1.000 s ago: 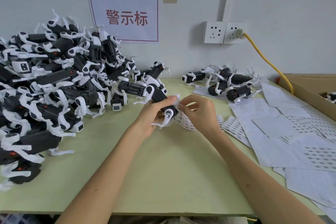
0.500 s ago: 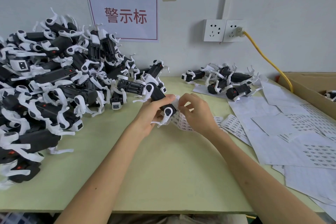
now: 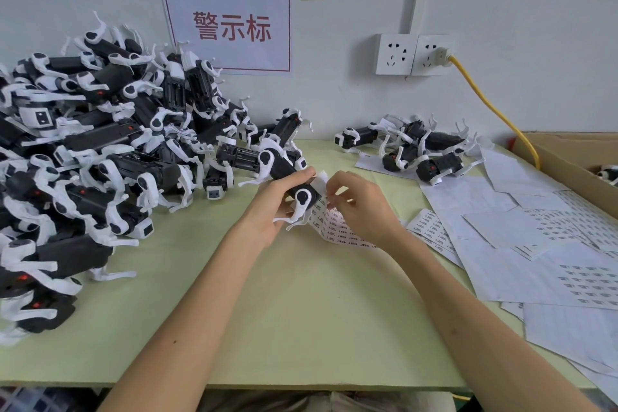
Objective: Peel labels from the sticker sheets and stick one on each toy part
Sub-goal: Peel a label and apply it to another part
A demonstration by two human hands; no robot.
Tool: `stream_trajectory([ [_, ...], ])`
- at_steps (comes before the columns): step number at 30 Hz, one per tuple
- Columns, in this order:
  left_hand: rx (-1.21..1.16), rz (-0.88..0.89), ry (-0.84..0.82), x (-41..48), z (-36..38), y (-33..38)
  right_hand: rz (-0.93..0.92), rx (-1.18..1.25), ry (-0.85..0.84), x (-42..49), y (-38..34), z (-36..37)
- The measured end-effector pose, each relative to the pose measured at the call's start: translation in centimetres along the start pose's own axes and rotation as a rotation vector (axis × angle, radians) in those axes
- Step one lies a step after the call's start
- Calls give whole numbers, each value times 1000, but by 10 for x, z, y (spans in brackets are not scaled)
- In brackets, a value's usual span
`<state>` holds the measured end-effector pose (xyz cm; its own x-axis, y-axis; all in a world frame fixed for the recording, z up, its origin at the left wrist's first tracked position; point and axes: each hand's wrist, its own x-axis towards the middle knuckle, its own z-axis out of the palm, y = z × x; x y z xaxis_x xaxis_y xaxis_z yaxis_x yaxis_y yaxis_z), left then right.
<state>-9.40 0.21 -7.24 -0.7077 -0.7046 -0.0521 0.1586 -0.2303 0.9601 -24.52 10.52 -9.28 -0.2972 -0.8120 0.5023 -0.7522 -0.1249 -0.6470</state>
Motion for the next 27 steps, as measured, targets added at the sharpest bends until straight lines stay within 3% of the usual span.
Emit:
stream_trajectory([
  [11, -41, -10, 4, 1, -8, 4, 110, 92, 28, -2, -2, -6],
  [17, 86, 36, 187, 0, -6, 2, 261, 524, 8, 2, -8, -17],
  [21, 190, 106, 286, 0, -4, 2, 307, 636, -17, 2, -10, -21],
  [23, 203, 142, 248, -4, -2, 6, 326, 658, -13, 3, -11, -21],
  [27, 203, 186, -43, -11, -1, 9, 336, 667, -20, 3, -11, -21],
])
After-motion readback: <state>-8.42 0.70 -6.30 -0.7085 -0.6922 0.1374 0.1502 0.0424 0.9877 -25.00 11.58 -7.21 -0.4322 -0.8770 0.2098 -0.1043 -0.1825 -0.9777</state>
